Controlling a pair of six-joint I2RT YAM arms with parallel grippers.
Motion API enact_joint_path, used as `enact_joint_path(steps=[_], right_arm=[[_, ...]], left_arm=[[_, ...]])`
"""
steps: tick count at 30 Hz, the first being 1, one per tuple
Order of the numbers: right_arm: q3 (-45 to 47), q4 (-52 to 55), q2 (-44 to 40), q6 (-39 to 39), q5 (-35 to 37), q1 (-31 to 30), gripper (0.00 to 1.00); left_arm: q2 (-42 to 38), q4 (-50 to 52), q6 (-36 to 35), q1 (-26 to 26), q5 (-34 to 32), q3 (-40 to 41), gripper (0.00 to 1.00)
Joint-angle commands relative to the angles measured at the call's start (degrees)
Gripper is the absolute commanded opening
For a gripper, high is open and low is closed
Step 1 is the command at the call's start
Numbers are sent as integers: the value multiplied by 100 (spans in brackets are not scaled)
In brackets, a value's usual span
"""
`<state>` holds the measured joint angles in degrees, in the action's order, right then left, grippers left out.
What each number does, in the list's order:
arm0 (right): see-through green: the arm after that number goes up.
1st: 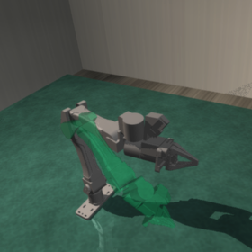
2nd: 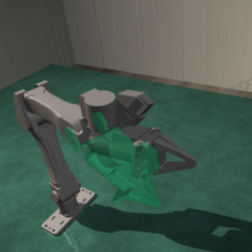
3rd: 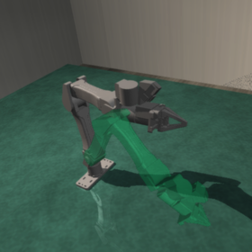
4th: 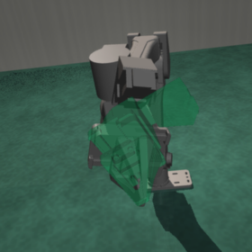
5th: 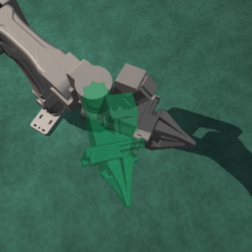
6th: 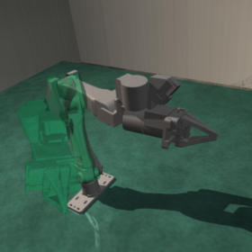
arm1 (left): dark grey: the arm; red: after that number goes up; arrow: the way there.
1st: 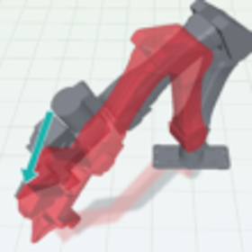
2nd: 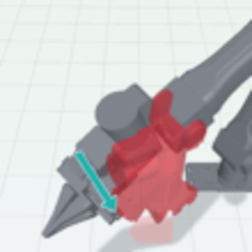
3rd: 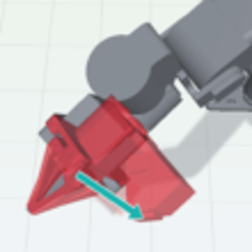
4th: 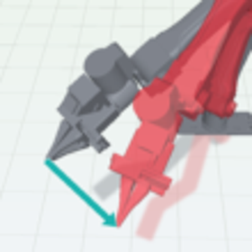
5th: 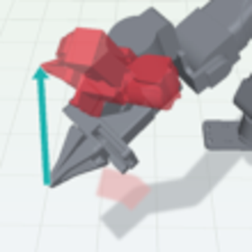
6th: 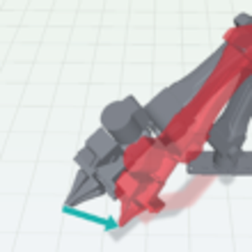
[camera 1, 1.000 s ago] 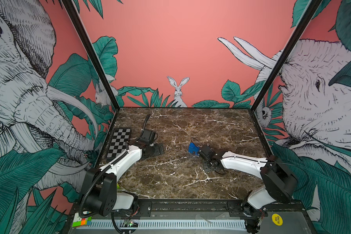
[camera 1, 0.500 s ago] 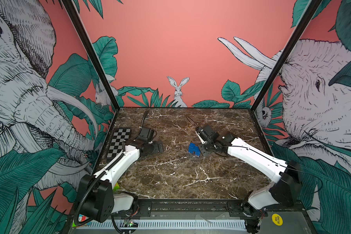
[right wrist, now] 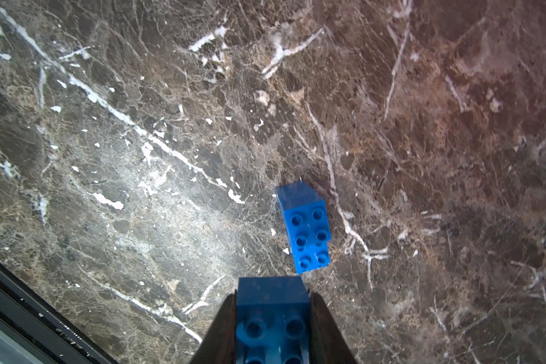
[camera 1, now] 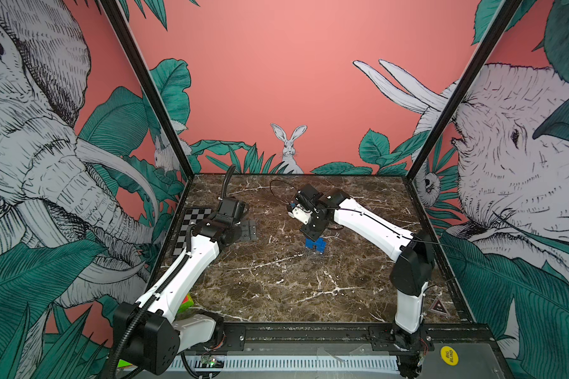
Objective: Assemble the letter h with lego
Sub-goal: Assemble the lego brick with the lego brick.
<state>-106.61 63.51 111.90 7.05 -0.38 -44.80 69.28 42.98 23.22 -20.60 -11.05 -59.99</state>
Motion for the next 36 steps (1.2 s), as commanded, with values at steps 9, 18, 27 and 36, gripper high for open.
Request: enact_joint_path(steps=[9, 18, 27, 36], right_arm=[[-859, 710, 772, 793, 346, 67, 0], [-267, -26, 585, 1002, 243, 180, 0], [-92, -379, 494, 1096, 165, 267, 0], [-32, -332, 544, 1162, 136, 285, 0]], left_arm=[[-242, 228, -178, 0, -437, -31, 99], [-283, 193, -170, 0, -424, 7, 99], [-279, 175, -156, 2, -425, 29, 99], [-229, 159, -156, -1, -416, 28, 99]])
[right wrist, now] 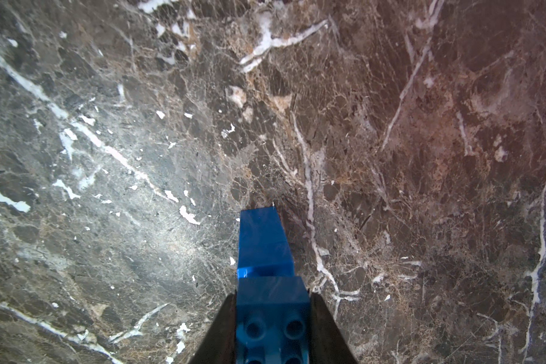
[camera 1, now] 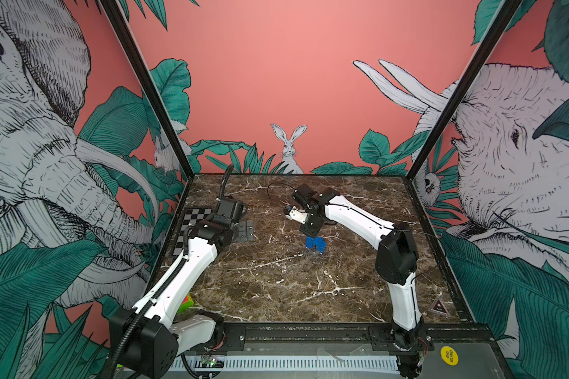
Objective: Assemble the letter h with lego
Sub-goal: Assemble the lego brick with the lego brick.
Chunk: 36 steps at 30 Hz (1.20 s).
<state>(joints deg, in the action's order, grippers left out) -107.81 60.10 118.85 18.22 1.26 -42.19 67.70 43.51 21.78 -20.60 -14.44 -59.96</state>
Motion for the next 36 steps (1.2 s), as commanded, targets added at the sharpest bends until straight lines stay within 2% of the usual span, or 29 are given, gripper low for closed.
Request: enact_joint_path(steps=[1, 36], right_arm=[[100, -4, -160, 34, -27, 31, 0], [666, -609, -638, -231, -165, 114, 0]], left_arm=[[-68, 105, -7, -5, -72, 27, 99], [-70, 88, 19, -1, -51, 55, 99]])
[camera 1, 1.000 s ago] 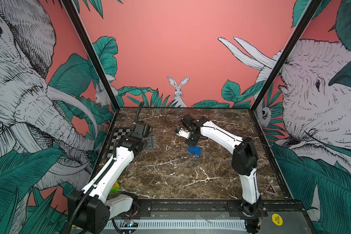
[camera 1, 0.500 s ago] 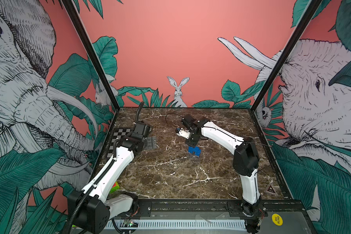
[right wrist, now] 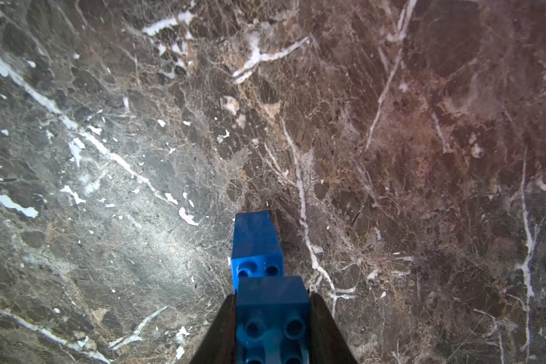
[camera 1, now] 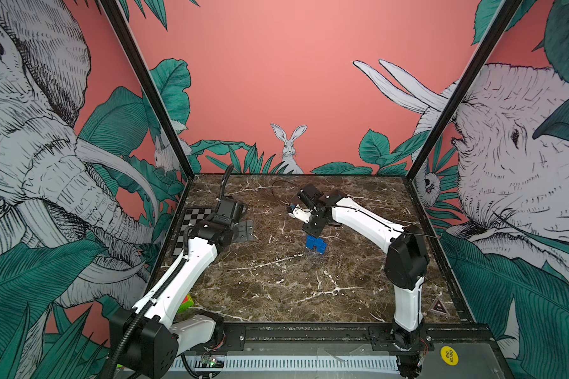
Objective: Assemble the letter h with lego
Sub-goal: Assemble the lego brick with the lego brick.
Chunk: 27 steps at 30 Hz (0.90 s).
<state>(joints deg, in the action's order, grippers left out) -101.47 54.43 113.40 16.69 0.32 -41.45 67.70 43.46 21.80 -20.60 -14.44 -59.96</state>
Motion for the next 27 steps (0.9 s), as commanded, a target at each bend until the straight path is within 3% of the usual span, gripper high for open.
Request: enact_joint_path(steps=[1, 27], right_arm=[[36, -26, -66, -78, -124, 38, 0], [163, -42, 164, -175, -194, 37, 0]], left_arm=[[-71, 87, 17, -4, -51, 62, 99], [-38, 66, 26, 0, -24, 53, 99]])
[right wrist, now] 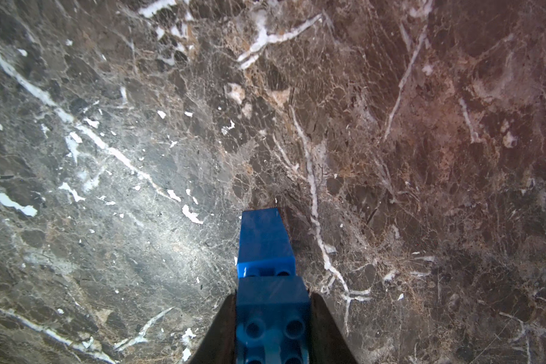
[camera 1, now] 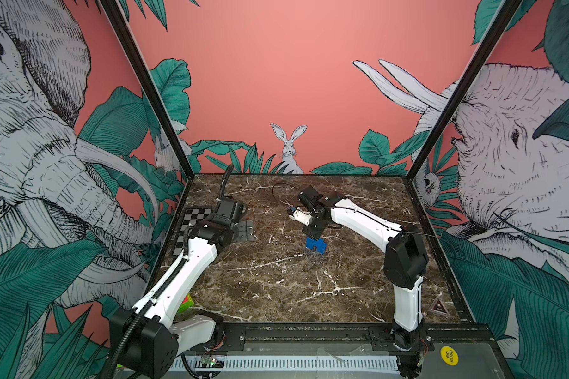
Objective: Assemble the letter h with lego
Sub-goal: Assemble the lego brick with the lego brick.
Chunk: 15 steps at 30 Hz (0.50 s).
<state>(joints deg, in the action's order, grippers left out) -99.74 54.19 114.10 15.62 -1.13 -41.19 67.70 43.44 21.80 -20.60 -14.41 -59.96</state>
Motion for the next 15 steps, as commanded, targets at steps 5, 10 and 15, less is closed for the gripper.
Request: enact_joint_path(steps=[5, 10, 15], right_arm=[[25, 33, 138, -69, 28, 16, 0], [49, -16, 137, -47, 16, 14, 0], [-70, 6, 182, -61, -4, 12, 0]], left_arm=[[-46, 77, 26, -5, -44, 55, 99], [-33, 69, 35, -1, -35, 51, 99], [-44, 68, 35, -4, -35, 57, 99]])
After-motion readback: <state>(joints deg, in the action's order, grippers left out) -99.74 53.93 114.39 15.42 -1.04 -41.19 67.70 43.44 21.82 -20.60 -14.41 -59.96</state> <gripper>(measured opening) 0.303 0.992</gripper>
